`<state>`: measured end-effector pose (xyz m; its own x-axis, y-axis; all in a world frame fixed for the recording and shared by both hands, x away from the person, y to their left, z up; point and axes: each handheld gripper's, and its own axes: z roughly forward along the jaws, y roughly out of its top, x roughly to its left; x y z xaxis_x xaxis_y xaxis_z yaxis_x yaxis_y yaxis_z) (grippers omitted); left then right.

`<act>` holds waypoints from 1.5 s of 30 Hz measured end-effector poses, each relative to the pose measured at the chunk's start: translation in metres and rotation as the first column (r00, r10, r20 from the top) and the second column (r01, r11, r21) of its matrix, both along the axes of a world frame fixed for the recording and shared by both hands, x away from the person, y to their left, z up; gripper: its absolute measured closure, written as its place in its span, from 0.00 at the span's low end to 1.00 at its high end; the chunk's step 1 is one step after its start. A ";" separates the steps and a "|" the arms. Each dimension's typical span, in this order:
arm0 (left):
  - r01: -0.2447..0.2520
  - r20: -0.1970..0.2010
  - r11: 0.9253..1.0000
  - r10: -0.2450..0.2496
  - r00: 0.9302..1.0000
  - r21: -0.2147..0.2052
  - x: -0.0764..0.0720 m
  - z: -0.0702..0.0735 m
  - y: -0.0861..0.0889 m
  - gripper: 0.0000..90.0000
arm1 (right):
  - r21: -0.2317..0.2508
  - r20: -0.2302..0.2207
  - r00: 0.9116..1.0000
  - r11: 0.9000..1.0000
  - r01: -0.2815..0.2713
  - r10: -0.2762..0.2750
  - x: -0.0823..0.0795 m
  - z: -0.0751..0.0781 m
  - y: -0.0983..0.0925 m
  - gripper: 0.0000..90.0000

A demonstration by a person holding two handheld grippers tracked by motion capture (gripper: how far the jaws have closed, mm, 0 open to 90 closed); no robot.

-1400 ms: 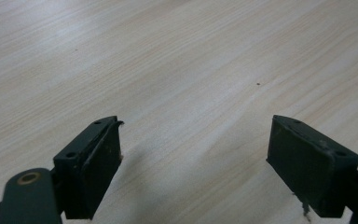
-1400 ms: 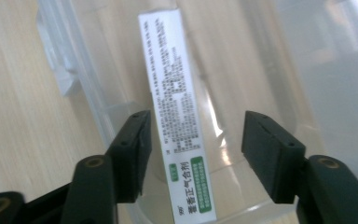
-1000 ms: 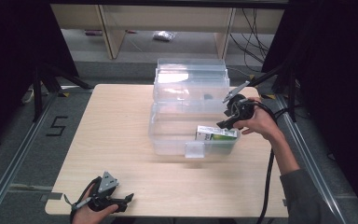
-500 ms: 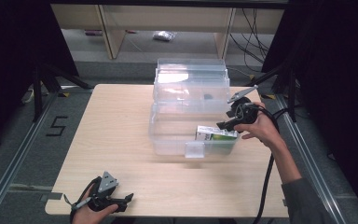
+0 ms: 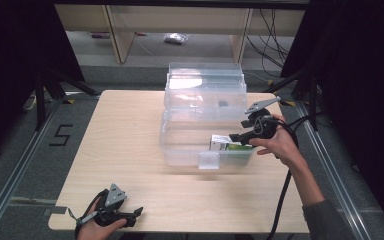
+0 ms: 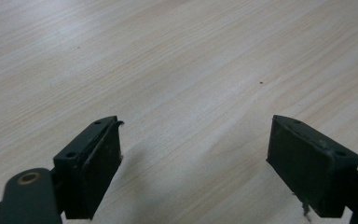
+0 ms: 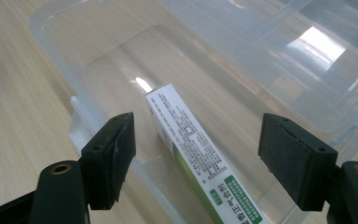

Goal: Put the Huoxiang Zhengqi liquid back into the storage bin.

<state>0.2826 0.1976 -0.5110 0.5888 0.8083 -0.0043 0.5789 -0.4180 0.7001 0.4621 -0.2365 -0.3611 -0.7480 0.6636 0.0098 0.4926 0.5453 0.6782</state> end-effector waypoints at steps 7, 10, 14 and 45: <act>0.000 0.001 1.000 0.000 1.000 -0.002 0.000 0.000 0.000 0.19 | 0.055 0.000 1.000 0.998 0.020 -0.020 -0.012 -0.005 0.001 0.23; -0.001 -0.001 1.000 0.001 1.000 -0.001 0.000 0.000 0.000 0.19 | 0.071 0.033 0.999 0.997 0.030 -0.032 -0.017 -0.007 -0.001 0.22; 0.001 -0.002 1.000 -0.001 1.000 -0.004 0.000 0.000 0.000 0.19 | 0.091 0.031 0.998 0.995 0.046 -0.049 -0.024 -0.011 -0.002 0.21; 0.016 -0.002 1.000 -0.016 1.000 -0.006 -0.001 0.002 0.000 0.19 | 0.150 0.042 0.998 0.988 0.033 -0.040 -0.052 -0.030 -0.009 0.22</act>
<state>0.2813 0.1973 -0.5091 0.6017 0.7987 -0.0098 0.5734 -0.4233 0.7014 0.4105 -0.2454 -0.3912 -0.7253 0.6840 0.0778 0.4773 0.4183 0.7728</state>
